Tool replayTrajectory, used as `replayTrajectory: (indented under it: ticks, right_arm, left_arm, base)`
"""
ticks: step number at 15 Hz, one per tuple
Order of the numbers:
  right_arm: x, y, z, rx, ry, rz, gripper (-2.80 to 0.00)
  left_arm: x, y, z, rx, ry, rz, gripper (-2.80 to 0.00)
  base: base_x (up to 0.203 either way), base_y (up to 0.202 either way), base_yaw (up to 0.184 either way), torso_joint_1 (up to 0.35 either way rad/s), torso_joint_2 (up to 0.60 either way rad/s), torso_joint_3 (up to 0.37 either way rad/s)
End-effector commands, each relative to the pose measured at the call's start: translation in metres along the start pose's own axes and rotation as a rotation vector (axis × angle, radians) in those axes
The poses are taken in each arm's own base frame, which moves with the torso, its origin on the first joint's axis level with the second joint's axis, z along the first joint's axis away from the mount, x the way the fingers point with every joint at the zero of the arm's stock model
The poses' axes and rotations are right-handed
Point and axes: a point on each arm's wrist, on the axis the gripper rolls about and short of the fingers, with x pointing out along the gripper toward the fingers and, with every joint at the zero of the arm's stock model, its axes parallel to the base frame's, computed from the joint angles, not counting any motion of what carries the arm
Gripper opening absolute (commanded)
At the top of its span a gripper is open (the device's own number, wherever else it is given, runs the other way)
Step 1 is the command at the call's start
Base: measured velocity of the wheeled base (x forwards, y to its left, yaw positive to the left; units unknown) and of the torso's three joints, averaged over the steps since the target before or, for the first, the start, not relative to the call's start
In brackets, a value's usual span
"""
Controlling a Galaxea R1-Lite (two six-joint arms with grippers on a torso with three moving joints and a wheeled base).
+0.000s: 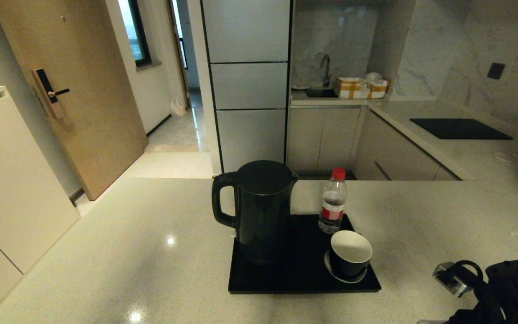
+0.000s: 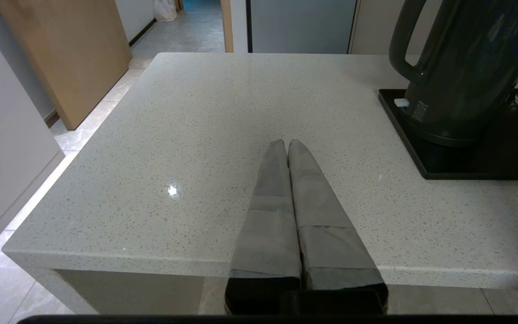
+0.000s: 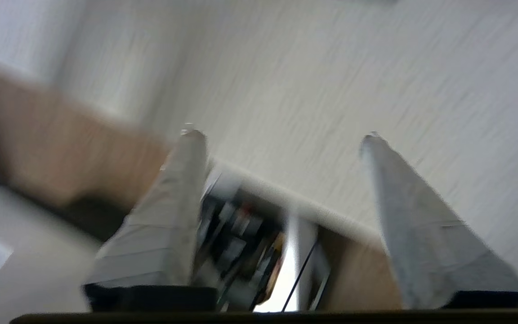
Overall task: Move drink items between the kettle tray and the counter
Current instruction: Pick up the tea cup
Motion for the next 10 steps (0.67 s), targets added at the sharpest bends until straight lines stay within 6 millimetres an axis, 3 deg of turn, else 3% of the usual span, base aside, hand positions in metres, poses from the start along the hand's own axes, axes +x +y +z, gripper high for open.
replayTrajectory:
  ticks: [1, 6, 10]
  right_arm:
    - [0.019, -0.004, 0.007, -0.04, -0.085, -0.059, 0.0]
    - [0.08, -0.016, 0.003, -0.121, -0.123, -0.188, 0.0]
    - [0.089, 0.008, 0.013, -0.193, -0.245, -0.138, 0.0]
  left_arm:
    - [0.0, 0.0, 0.0, -0.001, 0.0, -0.001, -2.8]
    - [0.0, 0.0, 0.0, 0.001, 0.0, -0.001, -2.8]
    - [0.0, 0.0, 0.0, 0.0, 0.0, 0.001, -2.8]
  base:
    - [0.0, 0.0, 0.0, 0.0, 0.0, 0.0]
    - [0.0, 0.0, 0.0, 0.0, 0.0, 0.0]
    - [0.0, 0.0, 0.0, 0.0, 0.0, 0.0]
